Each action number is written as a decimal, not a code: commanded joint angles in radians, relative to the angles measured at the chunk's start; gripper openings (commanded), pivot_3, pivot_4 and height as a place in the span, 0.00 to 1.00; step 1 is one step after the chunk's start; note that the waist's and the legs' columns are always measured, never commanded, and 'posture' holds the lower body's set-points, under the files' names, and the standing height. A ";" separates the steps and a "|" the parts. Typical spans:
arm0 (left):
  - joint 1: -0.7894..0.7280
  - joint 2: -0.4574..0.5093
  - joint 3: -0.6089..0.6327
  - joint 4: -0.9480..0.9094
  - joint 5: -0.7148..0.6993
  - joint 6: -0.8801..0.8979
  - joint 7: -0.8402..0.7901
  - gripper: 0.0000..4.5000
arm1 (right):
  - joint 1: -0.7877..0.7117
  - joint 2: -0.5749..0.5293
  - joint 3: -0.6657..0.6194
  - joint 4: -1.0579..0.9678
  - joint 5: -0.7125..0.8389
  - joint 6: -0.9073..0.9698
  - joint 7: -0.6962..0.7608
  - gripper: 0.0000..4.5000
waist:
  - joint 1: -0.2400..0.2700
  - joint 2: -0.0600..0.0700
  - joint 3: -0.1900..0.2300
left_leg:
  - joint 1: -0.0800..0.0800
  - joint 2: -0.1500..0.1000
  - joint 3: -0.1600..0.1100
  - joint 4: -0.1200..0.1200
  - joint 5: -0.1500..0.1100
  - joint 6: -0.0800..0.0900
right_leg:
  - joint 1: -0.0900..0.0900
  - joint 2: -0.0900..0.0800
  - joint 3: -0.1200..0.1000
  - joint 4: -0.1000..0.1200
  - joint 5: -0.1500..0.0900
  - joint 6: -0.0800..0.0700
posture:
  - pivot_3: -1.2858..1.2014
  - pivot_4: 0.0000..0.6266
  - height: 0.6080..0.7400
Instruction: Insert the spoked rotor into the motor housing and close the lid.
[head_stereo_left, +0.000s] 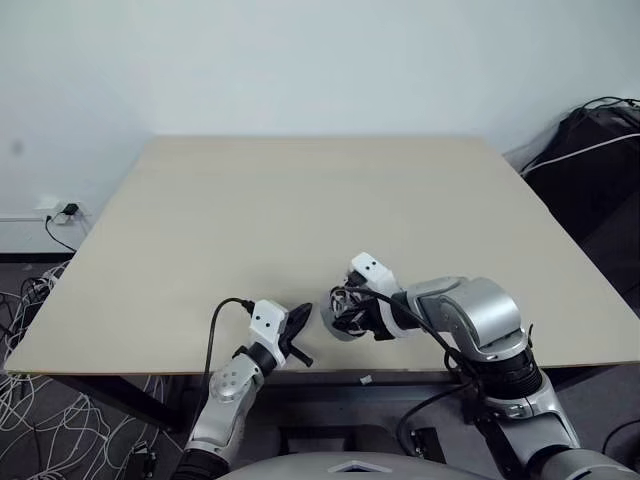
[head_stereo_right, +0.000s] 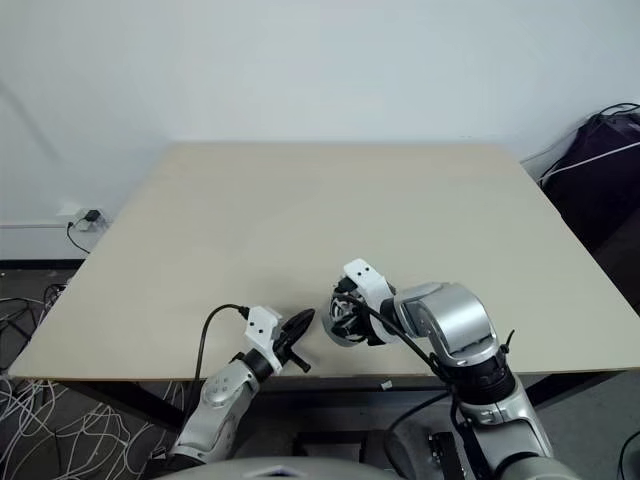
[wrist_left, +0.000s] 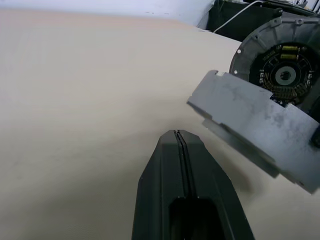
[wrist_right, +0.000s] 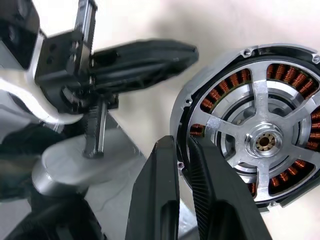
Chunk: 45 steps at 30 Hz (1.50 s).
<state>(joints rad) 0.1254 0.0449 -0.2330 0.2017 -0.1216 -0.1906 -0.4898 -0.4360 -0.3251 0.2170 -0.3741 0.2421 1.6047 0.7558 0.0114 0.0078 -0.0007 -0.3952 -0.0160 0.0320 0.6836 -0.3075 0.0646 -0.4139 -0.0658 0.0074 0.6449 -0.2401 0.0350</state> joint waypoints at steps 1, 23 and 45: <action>-0.011 -0.005 0.002 -0.007 -0.010 -0.025 -0.009 0.00 | -0.035 0.034 -0.038 0.038 0.019 -0.008 -0.066 0.02 | 0.000 0.000 0.000 | 0.000 0.000 0.000 0.000 0.000 0.000 | 0.000 0.000 0.000 0.000 0.000 0.000 | 0.52 0.00 1.00; 0.001 0.000 0.010 -0.012 -0.010 -0.019 -0.018 0.00 | -0.125 0.327 -0.098 0.354 0.032 -0.165 -0.354 0.09 | -0.038 0.002 -0.001 | 0.002 -0.001 0.000 0.000 0.009 0.000 | 0.001 0.001 0.000 0.001 0.010 0.001 | 0.52 0.00 1.00; 0.014 0.008 -0.004 -0.036 -0.020 0.005 -0.028 0.00 | -0.209 0.499 -0.356 0.190 0.204 -0.200 -0.441 0.68 | -0.035 0.003 -0.001 | 0.000 -0.003 -0.001 -0.002 0.011 0.001 | 0.000 -0.001 0.000 0.000 0.013 0.005 | 0.52 0.00 1.00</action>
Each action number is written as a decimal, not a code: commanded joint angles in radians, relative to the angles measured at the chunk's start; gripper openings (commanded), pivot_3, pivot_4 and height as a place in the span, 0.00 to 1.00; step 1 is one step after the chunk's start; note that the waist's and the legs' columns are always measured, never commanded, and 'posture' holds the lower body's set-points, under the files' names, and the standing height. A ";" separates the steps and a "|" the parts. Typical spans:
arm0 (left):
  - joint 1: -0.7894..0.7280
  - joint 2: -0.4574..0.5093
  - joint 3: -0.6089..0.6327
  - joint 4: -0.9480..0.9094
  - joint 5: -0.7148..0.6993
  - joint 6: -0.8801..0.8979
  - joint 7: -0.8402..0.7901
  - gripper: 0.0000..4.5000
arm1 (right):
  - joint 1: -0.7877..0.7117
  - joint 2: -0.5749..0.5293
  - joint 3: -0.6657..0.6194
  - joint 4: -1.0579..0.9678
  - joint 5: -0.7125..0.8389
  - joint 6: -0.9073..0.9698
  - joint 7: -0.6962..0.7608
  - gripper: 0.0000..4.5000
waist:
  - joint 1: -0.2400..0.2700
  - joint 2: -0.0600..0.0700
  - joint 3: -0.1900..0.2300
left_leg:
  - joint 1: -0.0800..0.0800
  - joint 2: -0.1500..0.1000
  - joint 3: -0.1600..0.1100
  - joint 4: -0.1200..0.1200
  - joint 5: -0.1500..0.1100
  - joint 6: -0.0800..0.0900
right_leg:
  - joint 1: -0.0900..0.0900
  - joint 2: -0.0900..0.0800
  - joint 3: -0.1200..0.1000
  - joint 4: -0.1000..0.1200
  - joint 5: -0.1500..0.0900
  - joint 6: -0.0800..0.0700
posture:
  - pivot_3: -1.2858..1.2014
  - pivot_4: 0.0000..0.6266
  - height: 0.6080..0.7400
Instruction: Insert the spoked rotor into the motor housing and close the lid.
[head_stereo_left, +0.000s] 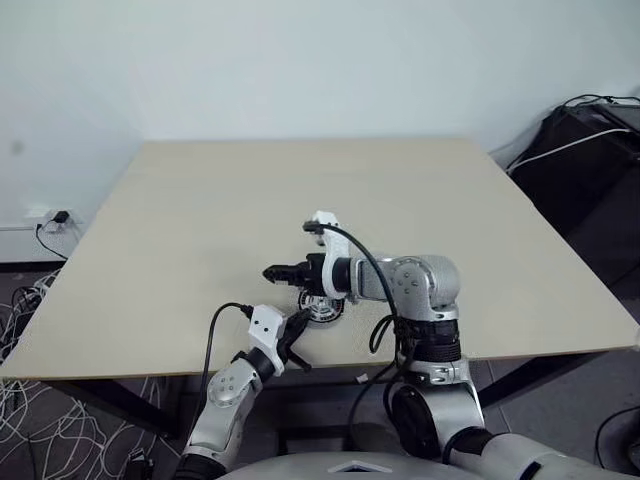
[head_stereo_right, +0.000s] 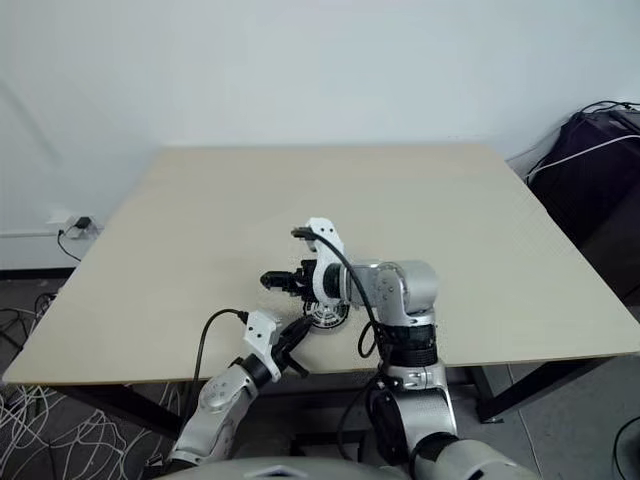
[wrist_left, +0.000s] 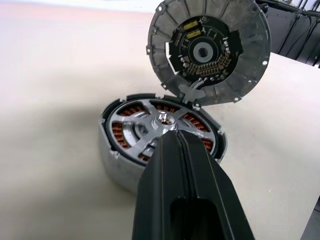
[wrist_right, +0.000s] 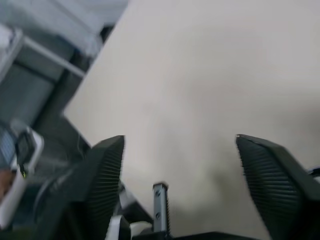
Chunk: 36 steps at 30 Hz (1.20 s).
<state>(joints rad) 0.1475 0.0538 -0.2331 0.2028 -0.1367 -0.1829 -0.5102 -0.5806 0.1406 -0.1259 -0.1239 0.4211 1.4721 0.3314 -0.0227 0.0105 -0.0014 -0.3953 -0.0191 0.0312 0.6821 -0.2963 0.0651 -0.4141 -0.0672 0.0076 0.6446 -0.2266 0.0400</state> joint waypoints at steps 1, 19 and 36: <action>-0.009 0.000 -0.004 -0.036 -0.005 -0.002 -0.008 0.00 | -0.061 0.011 0.010 -0.075 0.016 -0.104 -0.019 0.60 | -0.002 0.001 0.000 | 0.000 0.000 0.000 0.000 0.000 0.000 | 0.000 0.000 0.000 0.000 0.000 0.000 | 0.52 0.00 1.00; -0.014 0.006 -0.001 -0.042 -0.005 -0.010 -0.012 0.00 | 0.226 -0.407 0.183 0.035 -0.343 -0.692 -0.126 0.01 | 0.009 0.002 0.002 | 0.000 -0.005 0.000 0.000 0.002 0.007 | 0.001 -0.004 0.000 -0.001 -0.002 -0.003 | 0.52 0.00 1.00; -0.023 0.030 0.000 -0.034 -0.004 -0.001 -0.032 0.00 | 0.479 -0.332 0.177 0.060 -0.301 -0.844 -0.067 0.01 | 0.013 0.000 0.003 | 0.001 -0.004 0.000 0.000 0.004 0.011 | 0.003 -0.003 0.000 -0.001 -0.001 -0.002 | 0.52 0.00 1.00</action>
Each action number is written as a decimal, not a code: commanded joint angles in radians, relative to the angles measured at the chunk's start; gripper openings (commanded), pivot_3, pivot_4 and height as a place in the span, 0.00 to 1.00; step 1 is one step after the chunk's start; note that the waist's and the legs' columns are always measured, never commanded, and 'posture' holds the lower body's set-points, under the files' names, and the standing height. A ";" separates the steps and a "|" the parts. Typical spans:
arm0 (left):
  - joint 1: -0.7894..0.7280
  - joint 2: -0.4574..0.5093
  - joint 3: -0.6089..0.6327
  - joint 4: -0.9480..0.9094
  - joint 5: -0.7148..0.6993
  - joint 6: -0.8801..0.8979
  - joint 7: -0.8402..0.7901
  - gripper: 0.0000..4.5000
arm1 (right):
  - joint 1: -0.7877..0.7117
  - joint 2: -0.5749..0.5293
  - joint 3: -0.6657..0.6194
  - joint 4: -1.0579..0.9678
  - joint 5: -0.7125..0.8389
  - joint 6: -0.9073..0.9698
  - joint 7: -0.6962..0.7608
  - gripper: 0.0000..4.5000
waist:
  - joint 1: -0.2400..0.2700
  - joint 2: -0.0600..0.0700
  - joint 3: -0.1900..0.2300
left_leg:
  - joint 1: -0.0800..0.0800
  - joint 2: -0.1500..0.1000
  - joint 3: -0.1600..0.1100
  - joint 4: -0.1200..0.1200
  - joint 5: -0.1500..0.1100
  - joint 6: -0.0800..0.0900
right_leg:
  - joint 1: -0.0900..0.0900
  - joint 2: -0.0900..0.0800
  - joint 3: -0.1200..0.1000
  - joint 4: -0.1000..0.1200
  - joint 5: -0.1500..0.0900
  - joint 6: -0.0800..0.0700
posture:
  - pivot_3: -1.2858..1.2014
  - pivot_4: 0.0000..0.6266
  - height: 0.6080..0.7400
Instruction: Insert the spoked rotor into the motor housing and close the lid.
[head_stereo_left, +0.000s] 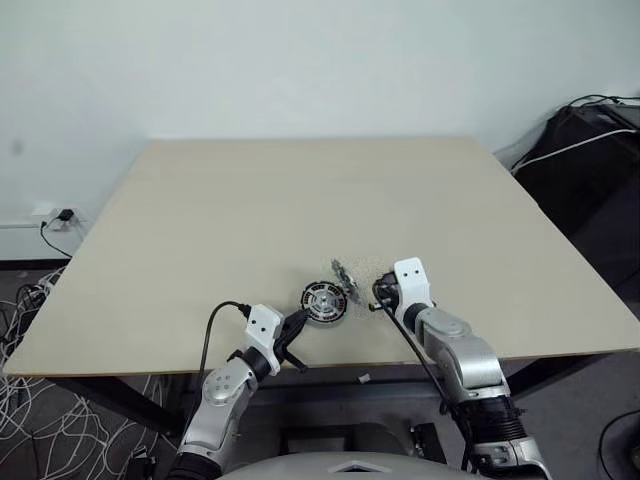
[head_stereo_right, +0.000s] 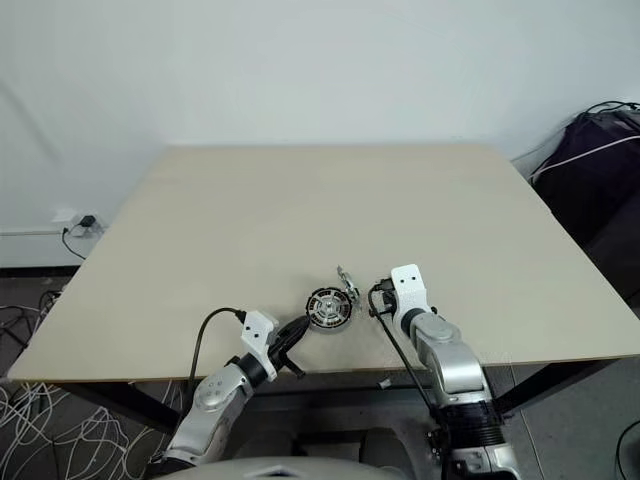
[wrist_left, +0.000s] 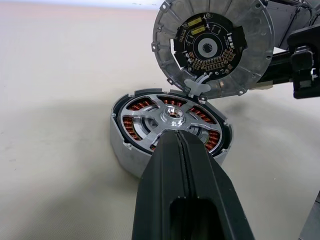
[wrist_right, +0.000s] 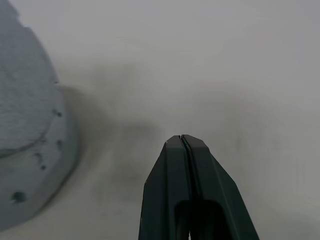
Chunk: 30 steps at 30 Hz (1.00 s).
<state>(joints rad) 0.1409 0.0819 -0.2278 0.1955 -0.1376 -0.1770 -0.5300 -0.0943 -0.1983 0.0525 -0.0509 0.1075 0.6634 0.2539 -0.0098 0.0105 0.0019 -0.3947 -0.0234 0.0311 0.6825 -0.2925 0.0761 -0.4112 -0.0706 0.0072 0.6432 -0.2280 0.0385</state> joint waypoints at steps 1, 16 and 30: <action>-0.017 0.002 -0.006 -0.023 -0.001 -0.010 -0.014 0.00 | -0.008 0.013 0.001 -0.010 0.014 -0.039 0.014 0.01 | 0.000 0.000 0.000 | 0.000 0.000 0.000 0.000 0.000 0.000 | 0.000 0.000 0.000 0.000 0.000 0.000 | 0.52 0.00 1.00; -0.024 -0.001 0.006 0.015 -0.001 -0.025 -0.023 0.00 | 0.026 0.057 0.065 -0.015 0.032 -0.237 0.127 0.01 | 0.000 0.000 0.000 | 0.000 0.000 0.000 0.000 0.000 0.000 | 0.001 0.001 0.000 0.000 0.000 0.001 | 0.52 0.00 1.00; -0.028 -0.002 0.004 -0.006 0.000 -0.009 -0.015 0.00 | 0.035 0.057 0.119 -0.011 0.024 -0.316 0.183 0.01 | -0.001 -0.001 0.001 | 0.001 0.001 0.000 0.001 0.000 0.000 | 0.001 0.003 0.000 0.000 0.001 0.003 | 0.52 0.00 1.00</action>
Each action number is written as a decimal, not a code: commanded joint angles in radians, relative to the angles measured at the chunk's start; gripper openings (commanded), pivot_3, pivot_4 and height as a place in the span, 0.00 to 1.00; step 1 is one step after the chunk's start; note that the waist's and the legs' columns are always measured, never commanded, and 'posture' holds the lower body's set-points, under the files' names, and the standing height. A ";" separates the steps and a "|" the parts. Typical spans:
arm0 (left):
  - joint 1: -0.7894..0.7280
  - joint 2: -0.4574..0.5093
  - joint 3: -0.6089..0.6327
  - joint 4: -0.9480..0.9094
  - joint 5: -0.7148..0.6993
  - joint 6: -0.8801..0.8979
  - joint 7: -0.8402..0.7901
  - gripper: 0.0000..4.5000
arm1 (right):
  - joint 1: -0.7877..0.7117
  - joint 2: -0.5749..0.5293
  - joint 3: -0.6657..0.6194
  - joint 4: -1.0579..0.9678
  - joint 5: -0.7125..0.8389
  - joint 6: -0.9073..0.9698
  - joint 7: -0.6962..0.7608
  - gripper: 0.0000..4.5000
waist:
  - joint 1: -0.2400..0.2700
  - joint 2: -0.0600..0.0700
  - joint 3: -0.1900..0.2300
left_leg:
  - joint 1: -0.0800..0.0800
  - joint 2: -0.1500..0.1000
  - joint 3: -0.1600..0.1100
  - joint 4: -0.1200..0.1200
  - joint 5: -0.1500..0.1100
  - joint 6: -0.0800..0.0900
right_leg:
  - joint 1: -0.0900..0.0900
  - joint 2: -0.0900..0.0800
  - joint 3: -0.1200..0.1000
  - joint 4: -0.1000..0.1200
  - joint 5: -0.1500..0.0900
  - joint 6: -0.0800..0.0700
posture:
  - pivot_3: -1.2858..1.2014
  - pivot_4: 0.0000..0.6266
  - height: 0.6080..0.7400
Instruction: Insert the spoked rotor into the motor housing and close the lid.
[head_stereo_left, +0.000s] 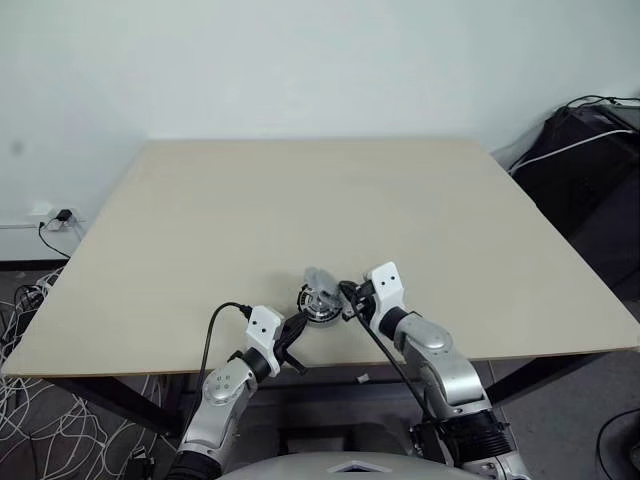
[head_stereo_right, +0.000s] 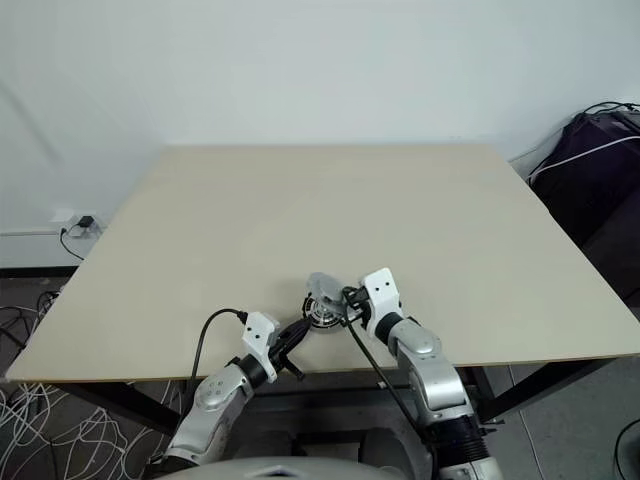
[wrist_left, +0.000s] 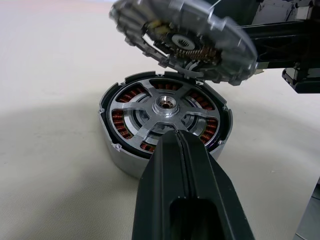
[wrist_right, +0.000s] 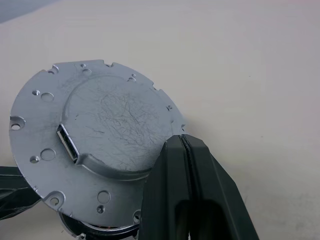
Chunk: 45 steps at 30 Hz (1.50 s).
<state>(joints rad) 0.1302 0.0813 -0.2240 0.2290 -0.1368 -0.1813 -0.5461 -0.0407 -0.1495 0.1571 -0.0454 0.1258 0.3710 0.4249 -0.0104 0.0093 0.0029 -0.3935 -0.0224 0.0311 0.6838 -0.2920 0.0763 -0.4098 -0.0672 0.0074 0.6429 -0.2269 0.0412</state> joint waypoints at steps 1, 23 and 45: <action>-0.017 0.000 0.000 -0.042 0.000 -0.003 0.002 0.00 | -0.020 0.009 0.018 -0.013 0.001 -0.025 0.009 0.01 | 0.000 0.000 0.000 | 0.000 0.000 0.000 0.000 0.000 0.000 | 0.000 0.000 0.000 0.000 0.000 0.000 | 0.52 0.00 1.00; -0.014 0.006 0.001 -0.067 0.001 0.008 0.011 0.00 | 0.012 -0.044 0.060 0.140 -0.081 -0.036 0.002 0.01 | 0.000 -0.003 -0.004 | 0.002 0.000 0.000 0.000 -0.002 -0.005 | 0.001 -0.002 0.001 0.000 0.000 0.000 | 0.52 0.00 1.00; -0.007 0.009 0.000 -0.079 0.003 0.015 0.021 0.00 | -0.057 -0.047 -0.004 0.041 0.016 -0.148 0.089 0.27 | 0.001 -0.003 -0.003 | 0.000 -0.001 0.000 0.000 -0.002 -0.003 | 0.000 -0.003 0.001 0.000 0.000 0.000 | 0.52 0.00 1.00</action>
<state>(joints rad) 0.1321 0.0866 -0.2247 0.1926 -0.1359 -0.1595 -0.5248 -0.0663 -0.1900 0.1531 0.0222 0.1210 0.2411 0.4814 -0.0089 0.0065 -0.0006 -0.3931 -0.0230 0.0311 0.6836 -0.2936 0.0732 -0.4096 -0.0698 0.0082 0.6429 -0.2270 0.0409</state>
